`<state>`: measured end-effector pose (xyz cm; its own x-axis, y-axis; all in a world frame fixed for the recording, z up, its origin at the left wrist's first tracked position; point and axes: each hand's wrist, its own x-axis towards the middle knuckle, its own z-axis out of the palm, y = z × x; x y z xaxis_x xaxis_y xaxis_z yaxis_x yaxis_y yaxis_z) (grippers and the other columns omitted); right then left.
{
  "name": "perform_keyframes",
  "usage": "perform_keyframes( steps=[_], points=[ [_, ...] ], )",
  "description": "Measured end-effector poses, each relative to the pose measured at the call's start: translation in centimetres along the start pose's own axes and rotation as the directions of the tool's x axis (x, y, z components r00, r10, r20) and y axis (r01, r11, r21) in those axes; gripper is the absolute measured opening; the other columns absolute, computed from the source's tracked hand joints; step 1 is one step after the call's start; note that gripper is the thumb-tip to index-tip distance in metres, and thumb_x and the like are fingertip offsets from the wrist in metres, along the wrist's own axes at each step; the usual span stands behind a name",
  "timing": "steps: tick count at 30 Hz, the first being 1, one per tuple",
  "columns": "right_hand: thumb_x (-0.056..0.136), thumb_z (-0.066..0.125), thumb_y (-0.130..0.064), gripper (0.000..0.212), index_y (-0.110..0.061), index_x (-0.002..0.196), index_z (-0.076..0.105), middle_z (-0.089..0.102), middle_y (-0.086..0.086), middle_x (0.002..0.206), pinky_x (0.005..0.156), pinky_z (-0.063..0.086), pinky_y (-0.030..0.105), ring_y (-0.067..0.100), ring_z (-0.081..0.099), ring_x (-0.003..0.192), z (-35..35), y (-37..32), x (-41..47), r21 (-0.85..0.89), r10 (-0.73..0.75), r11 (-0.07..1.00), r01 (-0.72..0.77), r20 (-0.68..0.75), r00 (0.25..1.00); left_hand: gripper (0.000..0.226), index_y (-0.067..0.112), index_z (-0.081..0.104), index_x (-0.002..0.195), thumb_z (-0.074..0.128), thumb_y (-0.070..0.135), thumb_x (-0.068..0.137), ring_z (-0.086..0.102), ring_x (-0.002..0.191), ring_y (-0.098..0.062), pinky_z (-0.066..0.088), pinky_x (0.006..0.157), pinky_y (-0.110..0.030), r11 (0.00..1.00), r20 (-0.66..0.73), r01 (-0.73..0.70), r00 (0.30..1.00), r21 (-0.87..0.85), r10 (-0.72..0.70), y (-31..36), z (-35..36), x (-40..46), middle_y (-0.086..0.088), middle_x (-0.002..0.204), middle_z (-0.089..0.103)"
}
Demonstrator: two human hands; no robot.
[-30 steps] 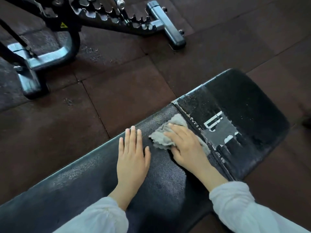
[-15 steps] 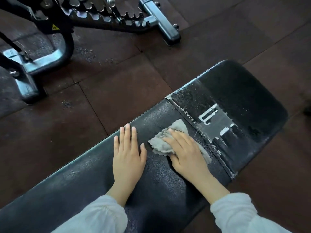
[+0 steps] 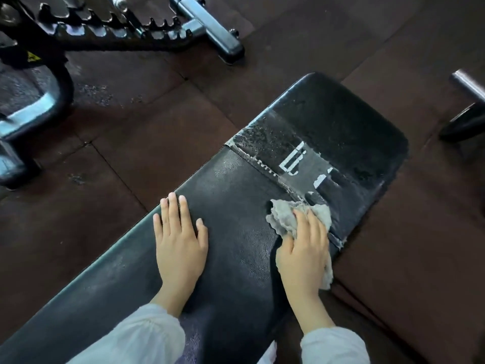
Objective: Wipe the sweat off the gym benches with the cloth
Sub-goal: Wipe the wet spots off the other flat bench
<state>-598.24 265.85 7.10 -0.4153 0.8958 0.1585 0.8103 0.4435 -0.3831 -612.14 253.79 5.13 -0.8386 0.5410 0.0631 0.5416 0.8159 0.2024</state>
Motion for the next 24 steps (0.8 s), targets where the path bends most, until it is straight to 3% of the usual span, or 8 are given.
perform_keyframes(
  steps=[4, 7, 9, 11, 14, 16, 19, 24],
  points=[
    [0.073, 0.042, -0.018, 0.044, -0.009, 0.112, 0.060, 0.059, 0.010, 0.121, 0.096, 0.032, 0.035, 0.023, 0.043, 0.113, -0.2, -0.4, 0.4, 0.046, -0.195, 0.981, 0.191, 0.100, 0.976, 0.057, -0.004, 0.039, 0.136, 0.026, 0.030, 0.092, 0.031, 0.135, -0.036, 0.021, 0.110, -0.049, 1.000, 0.029, 0.007, 1.000, -0.022, -0.006, -0.1, -0.1, 0.0, -0.023, 0.144, 0.036],
    [0.069, 0.046, -0.018, 0.046, -0.015, 0.113, 0.061, 0.056, 0.004, 0.127, 0.096, 0.033, 0.033, 0.019, 0.045, 0.115, -1.3, 0.4, -1.9, 0.193, -0.519, 0.855, 0.482, 0.275, 0.809, 0.056, -0.004, 0.040, 0.135, 0.027, 0.030, 0.092, 0.031, 0.135, -0.035, 0.021, 0.109, -0.051, 0.997, 0.043, -0.041, 0.998, -0.058, 0.044, 0.0, -0.5, -0.1, -0.022, 0.144, 0.036],
    [0.068, 0.049, -0.017, 0.047, -0.017, 0.114, 0.059, 0.055, 0.001, 0.129, 0.095, 0.035, 0.033, 0.018, 0.046, 0.115, -2.5, 1.9, -4.1, 0.241, -0.601, 0.799, 0.551, 0.317, 0.734, 0.055, -0.004, 0.044, 0.133, 0.029, 0.029, 0.092, 0.035, 0.133, -0.035, 0.025, 0.107, -0.052, 0.991, 0.049, -0.123, 0.991, -0.055, 0.126, 0.4, -0.6, -0.3, -0.022, 0.141, 0.040],
    [0.069, 0.050, -0.016, 0.048, -0.020, 0.116, 0.054, 0.056, 0.002, 0.128, 0.096, 0.037, 0.034, 0.019, 0.047, 0.116, -3.3, 4.0, -4.8, 0.217, -0.552, 0.834, 0.508, 0.278, 0.786, 0.056, -0.004, 0.045, 0.132, 0.029, 0.031, 0.091, 0.037, 0.131, -0.035, 0.029, 0.105, -0.053, 0.982, 0.070, -0.185, 0.980, -0.039, 0.187, 1.0, -0.4, -0.5, -0.021, 0.141, 0.041],
    [0.071, 0.045, -0.015, 0.045, -0.017, 0.116, 0.052, 0.059, 0.009, 0.120, 0.100, 0.034, 0.035, 0.023, 0.046, 0.112, -3.3, 5.5, -3.2, 0.106, -0.264, 0.962, 0.251, 0.132, 0.955, 0.060, -0.004, 0.042, 0.134, 0.021, 0.038, 0.096, 0.034, 0.133, -0.034, 0.025, 0.108, -0.050, 0.976, 0.100, -0.217, 0.971, -0.014, 0.217, 1.5, -0.1, -0.8, -0.022, 0.142, 0.039],
    [0.074, 0.042, -0.017, 0.042, -0.009, 0.111, 0.058, 0.061, 0.013, 0.116, 0.099, 0.036, 0.039, 0.028, 0.049, 0.109, -2.5, 4.2, -1.0, 0.034, -0.144, 0.989, 0.141, 0.075, 0.987, 0.064, -0.004, 0.040, 0.135, 0.013, 0.041, 0.099, 0.028, 0.134, -0.033, 0.017, 0.108, -0.046, 0.973, 0.094, -0.233, 0.968, -0.004, 0.232, 1.3, 0.2, -0.8, -0.023, 0.143, 0.037],
    [0.074, 0.043, -0.020, 0.042, -0.009, 0.110, 0.062, 0.060, 0.011, 0.119, 0.096, 0.042, 0.044, 0.030, 0.052, 0.110, -1.4, 0.5, 0.9, 0.011, -0.148, 0.989, 0.149, 0.157, 0.976, 0.061, -0.004, 0.039, 0.136, 0.025, 0.039, 0.094, 0.027, 0.135, -0.033, 0.014, 0.108, -0.046, 0.975, 0.072, -0.223, 0.972, -0.022, 0.224, 1.3, 0.5, -1.0, -0.023, 0.144, 0.035],
    [0.068, 0.046, -0.019, 0.046, -0.018, 0.113, 0.056, 0.055, 0.002, 0.129, 0.095, 0.034, 0.034, 0.019, 0.046, 0.114, -2.1, 0.5, -4.7, 0.209, -0.523, 0.852, 0.479, 0.325, 0.788, 0.061, -0.005, 0.039, 0.135, 0.028, 0.037, 0.092, 0.025, 0.135, -0.035, 0.018, 0.108, -0.051, 0.977, 0.086, -0.211, 0.973, -0.041, 0.214, 1.6, 0.2, -1.1, -0.025, 0.144, 0.034]
  ],
)
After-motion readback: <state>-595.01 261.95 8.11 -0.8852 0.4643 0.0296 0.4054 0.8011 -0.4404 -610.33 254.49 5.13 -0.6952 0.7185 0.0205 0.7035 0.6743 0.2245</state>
